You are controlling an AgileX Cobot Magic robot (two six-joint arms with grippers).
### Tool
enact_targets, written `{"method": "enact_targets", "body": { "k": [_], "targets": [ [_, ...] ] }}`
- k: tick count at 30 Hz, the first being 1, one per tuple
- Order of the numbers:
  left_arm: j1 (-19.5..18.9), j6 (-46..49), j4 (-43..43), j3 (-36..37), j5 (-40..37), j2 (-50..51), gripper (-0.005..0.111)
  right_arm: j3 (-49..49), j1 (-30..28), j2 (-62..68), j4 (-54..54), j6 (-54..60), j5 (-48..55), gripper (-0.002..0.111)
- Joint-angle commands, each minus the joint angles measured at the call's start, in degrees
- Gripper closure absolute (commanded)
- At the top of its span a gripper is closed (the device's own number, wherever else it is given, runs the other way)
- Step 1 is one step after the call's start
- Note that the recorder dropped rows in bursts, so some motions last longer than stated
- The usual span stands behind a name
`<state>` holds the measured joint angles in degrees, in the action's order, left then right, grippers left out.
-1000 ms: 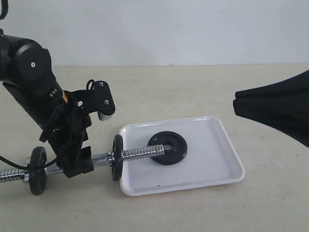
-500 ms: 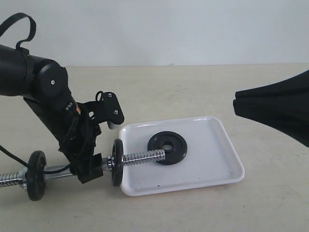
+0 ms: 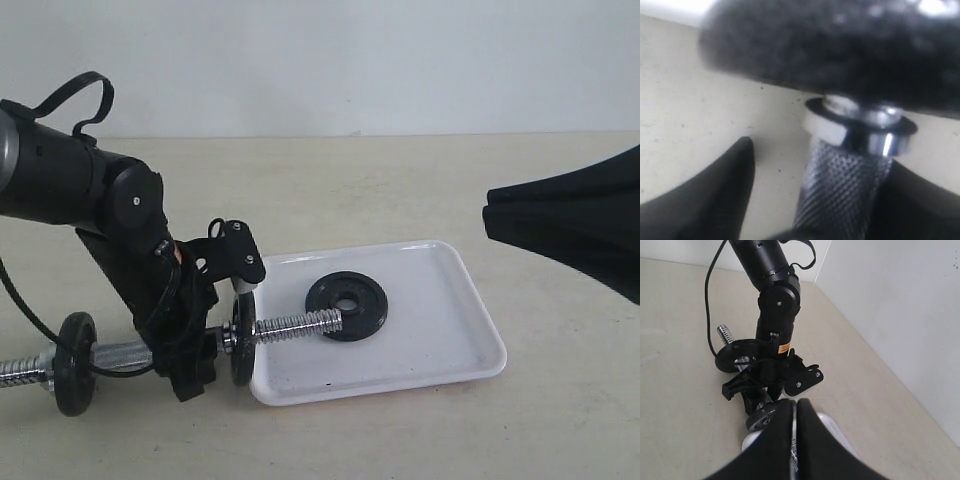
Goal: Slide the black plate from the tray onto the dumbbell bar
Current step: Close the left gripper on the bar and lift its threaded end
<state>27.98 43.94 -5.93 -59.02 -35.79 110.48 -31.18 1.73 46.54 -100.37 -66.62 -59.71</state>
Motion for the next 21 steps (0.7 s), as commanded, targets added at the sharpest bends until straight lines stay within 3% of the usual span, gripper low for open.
{"method": "enact_targets", "body": {
  "k": [1,6,21],
  "targets": [
    [0.27,-1.09,-0.92,-0.16,0.4,1.47,0.069,-0.23,0.05,-0.11,0.42,-0.35,0.08,0.108],
    [0.27,-1.09,-2.18,-0.16,0.4,1.99,0.103,-0.23,0.05,-0.11,0.42,-0.35,0.08,0.108],
    [0.27,-3.2,-5.83,-0.16,0.37,1.43,0.102,-0.23,0.05,-0.11,0.42,-3.08,-0.29,0.108]
  ]
}}
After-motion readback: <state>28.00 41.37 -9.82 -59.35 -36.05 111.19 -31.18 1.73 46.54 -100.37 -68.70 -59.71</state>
